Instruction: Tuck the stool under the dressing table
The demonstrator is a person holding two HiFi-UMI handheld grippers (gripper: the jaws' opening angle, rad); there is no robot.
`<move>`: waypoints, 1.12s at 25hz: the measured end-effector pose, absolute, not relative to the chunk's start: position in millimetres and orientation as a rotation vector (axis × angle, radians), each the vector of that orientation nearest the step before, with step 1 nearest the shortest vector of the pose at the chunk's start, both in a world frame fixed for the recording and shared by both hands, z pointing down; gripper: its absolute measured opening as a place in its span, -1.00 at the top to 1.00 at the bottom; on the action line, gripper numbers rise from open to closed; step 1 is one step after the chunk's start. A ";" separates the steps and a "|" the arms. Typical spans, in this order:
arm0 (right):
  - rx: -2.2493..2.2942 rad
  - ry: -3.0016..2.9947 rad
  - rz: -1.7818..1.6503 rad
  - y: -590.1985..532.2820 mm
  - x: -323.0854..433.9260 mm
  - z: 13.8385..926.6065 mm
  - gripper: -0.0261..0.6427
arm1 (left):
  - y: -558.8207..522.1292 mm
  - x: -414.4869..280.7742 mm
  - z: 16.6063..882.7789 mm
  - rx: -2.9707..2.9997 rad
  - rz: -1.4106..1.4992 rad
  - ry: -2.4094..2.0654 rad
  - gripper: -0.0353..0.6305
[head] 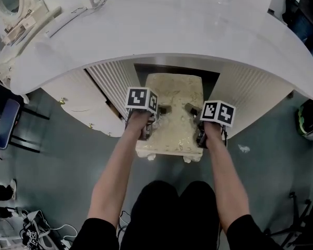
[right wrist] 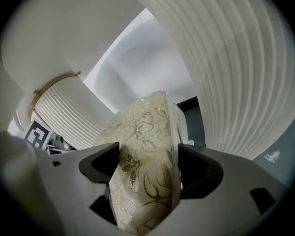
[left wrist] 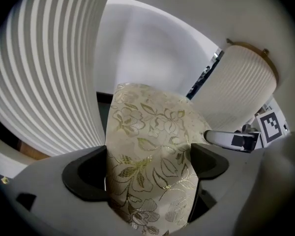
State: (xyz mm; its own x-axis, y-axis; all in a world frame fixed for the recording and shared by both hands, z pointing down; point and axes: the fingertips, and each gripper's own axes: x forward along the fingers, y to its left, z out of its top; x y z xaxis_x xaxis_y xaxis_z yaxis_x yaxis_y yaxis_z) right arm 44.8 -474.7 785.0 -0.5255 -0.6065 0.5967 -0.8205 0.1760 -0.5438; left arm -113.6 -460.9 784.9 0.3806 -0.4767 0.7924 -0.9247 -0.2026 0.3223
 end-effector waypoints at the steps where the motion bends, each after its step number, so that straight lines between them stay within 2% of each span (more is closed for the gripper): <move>1: 1.379 -2.216 1.265 -480.7 44.3 784.1 -0.08 | -466.7 -114.2 783.8 1.837 0.687 -1.226 -0.70; 28: 1.440 -2.234 1.186 -555.8 41.0 780.1 -0.08 | -542.9 -119.2 778.4 1.945 0.589 -1.289 -0.71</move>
